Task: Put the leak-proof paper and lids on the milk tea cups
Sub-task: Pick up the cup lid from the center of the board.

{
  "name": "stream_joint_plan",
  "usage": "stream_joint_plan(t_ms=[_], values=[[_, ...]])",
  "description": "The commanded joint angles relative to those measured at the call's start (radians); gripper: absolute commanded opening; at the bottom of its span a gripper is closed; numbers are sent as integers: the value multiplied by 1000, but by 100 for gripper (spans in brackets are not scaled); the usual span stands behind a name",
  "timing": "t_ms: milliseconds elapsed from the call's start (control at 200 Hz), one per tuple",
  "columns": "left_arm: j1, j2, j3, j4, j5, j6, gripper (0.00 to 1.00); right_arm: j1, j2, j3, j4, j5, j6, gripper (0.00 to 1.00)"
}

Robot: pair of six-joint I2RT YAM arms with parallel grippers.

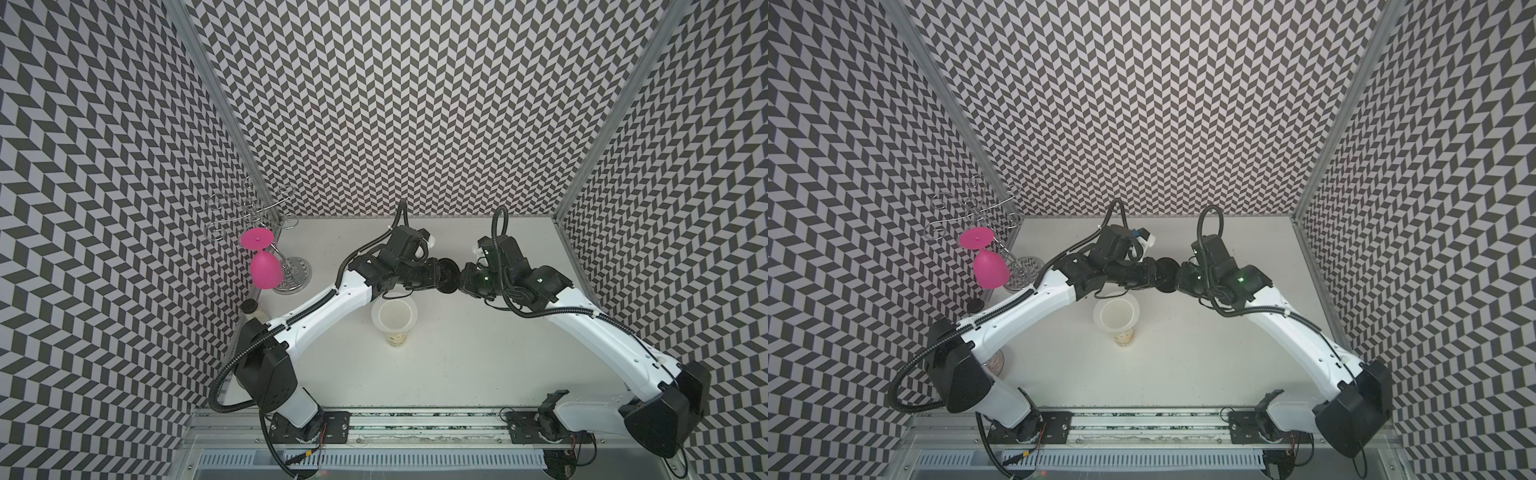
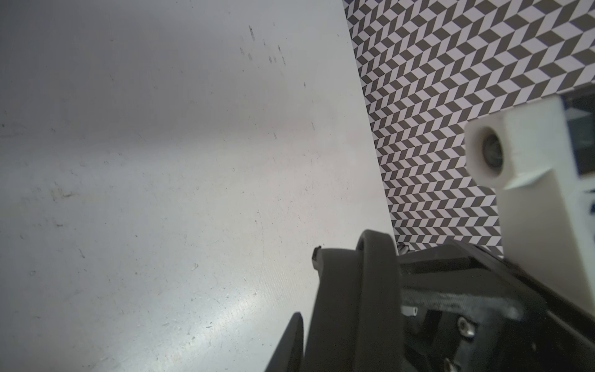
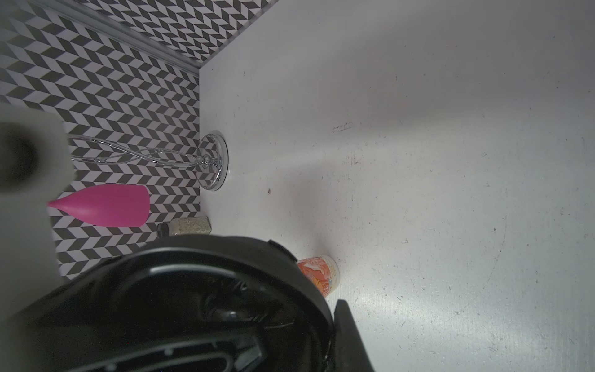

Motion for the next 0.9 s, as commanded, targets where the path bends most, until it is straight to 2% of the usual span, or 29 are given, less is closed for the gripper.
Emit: stream_joint_plan(t_ms=[0, 95, 240, 321, 421, 511, 621, 721, 806, 896], values=[[4, -43, -5, 39, -18, -18, 24, 6, -7, 32, 26, 2, -14, 14], [4, -45, -7, 41, -22, -24, 23, 6, -12, 31, 23, 3, -14, 18], [4, -53, -16, 42, -37, -35, 23, 2, -39, 46, 6, 21, -30, 32], [8, -63, -26, 53, -39, -48, 23, -3, -80, 53, -3, 72, -50, 39], [18, -75, -41, 72, -24, -71, 23, -4, -171, 36, 35, 143, -139, 42], [39, -92, -71, 110, 21, -110, 22, -2, -291, -52, 193, 115, -327, 42], [64, -121, -107, 139, 65, -152, 23, 38, -443, -223, 462, 48, -641, 41], [78, -139, -118, 136, 86, -178, 23, 126, -545, -367, 668, 7, -1003, 38], [81, -157, -139, 155, 104, -215, 23, 191, -568, -427, 719, -15, -1307, 39], [81, -176, -162, 172, 120, -251, 23, 238, -527, -424, 679, 3, -1526, 40]])
